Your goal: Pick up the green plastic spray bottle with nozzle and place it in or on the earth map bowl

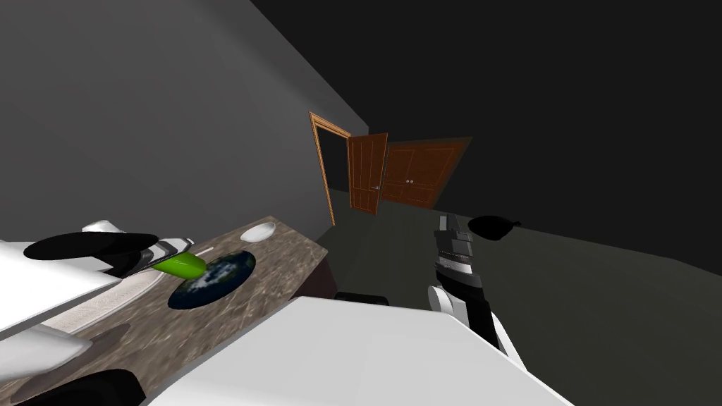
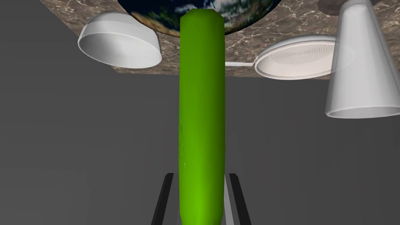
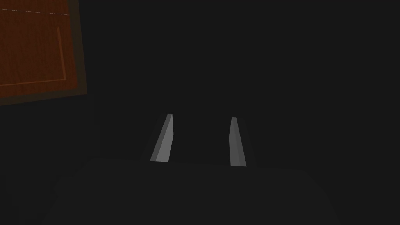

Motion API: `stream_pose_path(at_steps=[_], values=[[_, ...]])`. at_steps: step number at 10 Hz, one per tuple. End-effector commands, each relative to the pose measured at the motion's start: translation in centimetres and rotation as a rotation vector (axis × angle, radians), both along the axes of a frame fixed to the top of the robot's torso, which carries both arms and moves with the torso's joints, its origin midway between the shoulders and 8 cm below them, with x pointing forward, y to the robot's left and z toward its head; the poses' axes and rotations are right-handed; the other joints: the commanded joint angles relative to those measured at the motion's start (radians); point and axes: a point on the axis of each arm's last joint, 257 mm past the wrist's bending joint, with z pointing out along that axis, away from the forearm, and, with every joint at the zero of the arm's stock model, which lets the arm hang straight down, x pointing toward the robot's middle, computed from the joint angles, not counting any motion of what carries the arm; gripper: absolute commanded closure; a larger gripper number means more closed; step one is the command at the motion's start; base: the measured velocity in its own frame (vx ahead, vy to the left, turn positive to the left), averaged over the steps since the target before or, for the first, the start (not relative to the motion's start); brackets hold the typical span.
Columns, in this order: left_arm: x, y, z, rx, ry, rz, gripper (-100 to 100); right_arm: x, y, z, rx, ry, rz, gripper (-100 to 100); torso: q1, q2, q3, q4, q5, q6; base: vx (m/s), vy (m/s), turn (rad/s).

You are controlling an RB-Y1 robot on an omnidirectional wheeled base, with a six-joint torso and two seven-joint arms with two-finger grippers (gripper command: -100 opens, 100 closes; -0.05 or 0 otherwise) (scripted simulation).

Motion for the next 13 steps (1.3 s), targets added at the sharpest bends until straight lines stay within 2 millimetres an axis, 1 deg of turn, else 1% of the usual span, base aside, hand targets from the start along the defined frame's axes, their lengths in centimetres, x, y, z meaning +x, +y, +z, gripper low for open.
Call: stream_pose_path(at_steps=[1, 2, 3, 7, 8, 9, 10, 11, 12, 13], values=[[-0.3, -0.3, -0.3, -0.008, 0.018, 0.009, 100, 0.0, 0.0, 0.0, 0.000, 0.000, 0.000, 0, 0.000, 0.000, 0.000, 0.000, 0.000, 0.000, 0.061, -0.017, -0.018], [-0.1, -0.2, -0.2, -0.004, 0.011, 0.005, 100, 0.0, 0.0, 0.0, 0.000, 0.000, 0.000, 0, -0.001, 0.000, 0.000, 0.000, 0.000, 0.000, 0.028, -0.010, -0.003], [-0.2, -0.2, -0.2, -0.006, 0.012, 0.007, -100, 0.0, 0.0, 0.0, 0.000, 0.000, 0.000, 0, 0.000, 0.001, 0.001, 0.000, 0.000, 0.000, 0.005, -0.002, 0.000], [-0.2, -0.2, -0.2, -0.006, 0.012, 0.006, -100, 0.0, 0.0, 0.0, 0.000, 0.000, 0.000, 0, 0.001, 0.004, 0.003, 0.001, 0.000, 0.000, 0.000, 0.000, 0.000], [-0.2, -0.2, -0.2, -0.006, 0.012, 0.006, 0, 0.0, 0.0, 0.0, 0.000, 0.000, 0.000, 0, 0.001, 0.004, 0.003, 0.001, 0.000, 0.000, 0.000, 0.000, 0.000], [2.3, -0.9, -1.9, -0.080, -0.007, -0.042, -100, 0.0, 0.0, 0.0, 0.000, 0.000, 0.000, 0, 0.001, 0.004, 0.003, 0.001, 0.000, 0.000, -0.075, -0.050, -0.117], [3.6, -1.1, -2.8, -0.106, -0.003, -0.059, -100, 0.0, 0.0, 0.0, 0.000, 0.000, 0.000, 0, -0.002, 0.007, 0.004, 0.002, 0.000, 0.001, -0.108, -0.067, -0.059], [4.1, -0.9, -3.5, -0.122, 0.000, -0.058, -100, 0.0, 0.0, 0.0, 0.000, 0.000, 0.000, 0, -0.003, 0.009, 0.006, 0.002, -0.001, 0.000, -0.064, -0.034, 0.015], [3.7, -1.1, -4.8, -0.144, 0.020, -0.054, -100, 0.0, 0.0, 0.0, 0.000, 0.000, 0.000, 0, -0.002, 0.009, 0.005, 0.002, 0.000, 0.000, -0.017, -0.005, 0.008], [6.1, -1.9, -5.6, -0.193, -0.003, -0.101, -100, 0.0, 0.0, 0.0, 0.000, 0.000, 0.000, 0, 0.000, 0.007, 0.004, 0.002, 0.000, 0.000, -0.085, -0.041, -0.085]])
